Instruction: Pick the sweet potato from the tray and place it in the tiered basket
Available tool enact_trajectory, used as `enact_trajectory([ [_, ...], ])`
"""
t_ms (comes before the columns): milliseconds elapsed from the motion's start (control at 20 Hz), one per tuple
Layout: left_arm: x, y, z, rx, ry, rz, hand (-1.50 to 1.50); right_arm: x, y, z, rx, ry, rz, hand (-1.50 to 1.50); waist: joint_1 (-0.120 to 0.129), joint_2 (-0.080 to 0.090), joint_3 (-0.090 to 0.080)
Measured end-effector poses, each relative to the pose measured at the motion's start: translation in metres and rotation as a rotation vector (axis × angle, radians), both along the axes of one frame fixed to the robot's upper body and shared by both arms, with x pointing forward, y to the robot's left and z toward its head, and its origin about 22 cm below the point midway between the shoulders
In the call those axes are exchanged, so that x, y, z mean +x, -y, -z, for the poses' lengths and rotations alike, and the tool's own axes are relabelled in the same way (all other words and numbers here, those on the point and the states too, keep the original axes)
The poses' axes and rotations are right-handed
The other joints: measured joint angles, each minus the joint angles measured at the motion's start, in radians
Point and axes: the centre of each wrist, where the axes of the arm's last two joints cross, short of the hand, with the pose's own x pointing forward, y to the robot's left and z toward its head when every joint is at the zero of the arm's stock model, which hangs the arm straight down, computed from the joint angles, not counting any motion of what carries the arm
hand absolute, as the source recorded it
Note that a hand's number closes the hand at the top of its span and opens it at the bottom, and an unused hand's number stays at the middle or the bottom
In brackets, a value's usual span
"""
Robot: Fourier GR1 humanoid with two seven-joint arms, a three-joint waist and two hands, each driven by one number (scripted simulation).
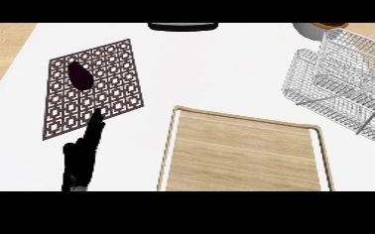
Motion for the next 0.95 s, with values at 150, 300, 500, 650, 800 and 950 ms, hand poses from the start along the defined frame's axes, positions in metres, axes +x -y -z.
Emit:
enact_trajectory([
  [150,-0.002,0.001,0.0,-0.001,-0.005,-0.01,0.0,-0.026,0.029,-0.02,0.02,0.032,0.119,-1.5,-0.006,-0.001,0.0],
  [300,-0.003,-0.001,0.0,0.003,-0.004,-0.017,0.0,-0.063,0.063,-0.025,0.052,0.042,0.201,-1.5,-0.011,-0.001,0.001],
  [500,-0.002,0.001,0.001,0.002,-0.006,-0.03,0.0,-0.12,0.104,-0.03,0.087,0.05,0.252,-1.5,-0.022,-0.002,0.002],
  [650,-0.004,-0.001,0.002,0.0,-0.001,-0.035,0.0,-0.165,0.129,-0.03,0.1,0.048,0.266,-1.5,-0.027,-0.002,0.002],
  [800,-0.005,-0.001,0.001,-0.002,-0.006,-0.038,0.0,-0.204,0.146,-0.027,0.099,0.036,0.253,-1.5,-0.032,-0.002,0.003],
  [950,-0.007,-0.006,0.001,-0.003,-0.012,-0.042,0.0,-0.238,0.157,-0.03,0.105,0.033,0.222,-1.5,-0.037,-0.003,0.005],
])
